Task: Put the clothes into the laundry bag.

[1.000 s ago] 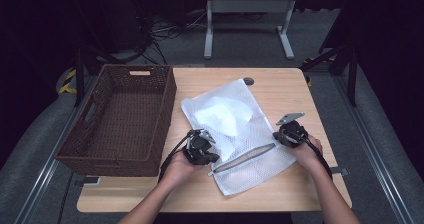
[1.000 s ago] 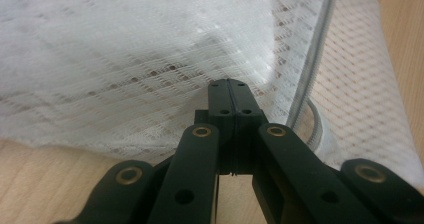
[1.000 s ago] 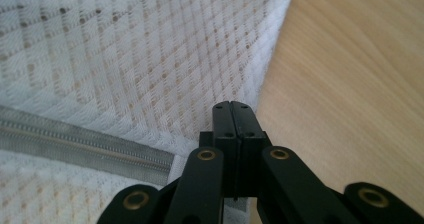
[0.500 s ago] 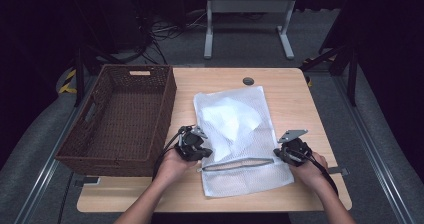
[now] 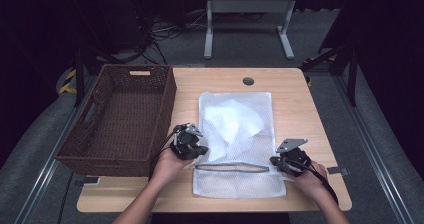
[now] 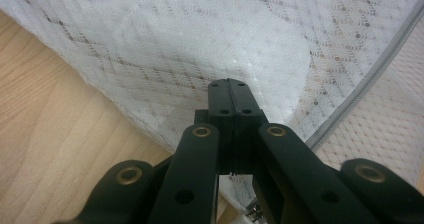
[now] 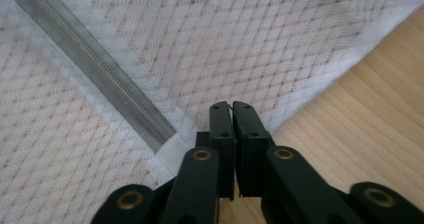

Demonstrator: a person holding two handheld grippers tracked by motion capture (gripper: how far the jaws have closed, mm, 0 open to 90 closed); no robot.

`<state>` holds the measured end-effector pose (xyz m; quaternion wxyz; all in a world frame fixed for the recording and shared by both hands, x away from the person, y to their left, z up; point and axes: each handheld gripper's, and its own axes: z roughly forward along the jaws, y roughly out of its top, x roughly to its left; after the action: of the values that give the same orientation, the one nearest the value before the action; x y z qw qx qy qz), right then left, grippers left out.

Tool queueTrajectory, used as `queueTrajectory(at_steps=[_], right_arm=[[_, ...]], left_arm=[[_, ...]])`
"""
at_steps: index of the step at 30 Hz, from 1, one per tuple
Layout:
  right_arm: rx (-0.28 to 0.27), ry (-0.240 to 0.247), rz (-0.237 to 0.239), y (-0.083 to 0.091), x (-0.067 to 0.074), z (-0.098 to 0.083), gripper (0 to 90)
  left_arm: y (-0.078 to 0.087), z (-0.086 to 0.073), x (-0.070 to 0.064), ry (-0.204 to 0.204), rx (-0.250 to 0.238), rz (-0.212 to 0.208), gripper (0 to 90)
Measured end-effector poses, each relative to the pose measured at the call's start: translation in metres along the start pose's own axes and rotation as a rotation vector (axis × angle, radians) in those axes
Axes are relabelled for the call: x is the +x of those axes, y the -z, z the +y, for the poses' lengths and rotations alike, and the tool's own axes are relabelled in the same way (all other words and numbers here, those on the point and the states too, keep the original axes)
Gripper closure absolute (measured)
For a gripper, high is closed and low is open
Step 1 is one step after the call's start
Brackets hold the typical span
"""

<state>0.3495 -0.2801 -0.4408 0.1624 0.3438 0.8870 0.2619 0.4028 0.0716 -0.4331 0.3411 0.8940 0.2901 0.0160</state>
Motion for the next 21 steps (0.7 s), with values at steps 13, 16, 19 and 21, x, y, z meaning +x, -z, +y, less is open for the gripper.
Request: queueTrajectory(at_steps=[13,16,19,21], right_arm=[[-0.101,-0.045,0.031,0.008,-0.008,-0.005,43.8],[-0.119,-0.035,0.029,0.01,-0.008,-0.007,31.1],[-0.144,-0.025,-0.002,0.013,-0.005,-0.01,19.6],[-0.154,-0.037,-0.001,0.015,-0.005,-0.011,16.0]], left_arm=[[0.014,-0.011,-0.012,-0.009,-0.03,0.029,56.9],[0.018,-0.019,-0.017,-0.008,-0.037,0.015,49.3],[0.021,-0.025,-0.023,-0.023,-0.051,0.019,38.7],[0.021,-0.027,-0.024,-0.03,-0.055,0.018,34.4]])
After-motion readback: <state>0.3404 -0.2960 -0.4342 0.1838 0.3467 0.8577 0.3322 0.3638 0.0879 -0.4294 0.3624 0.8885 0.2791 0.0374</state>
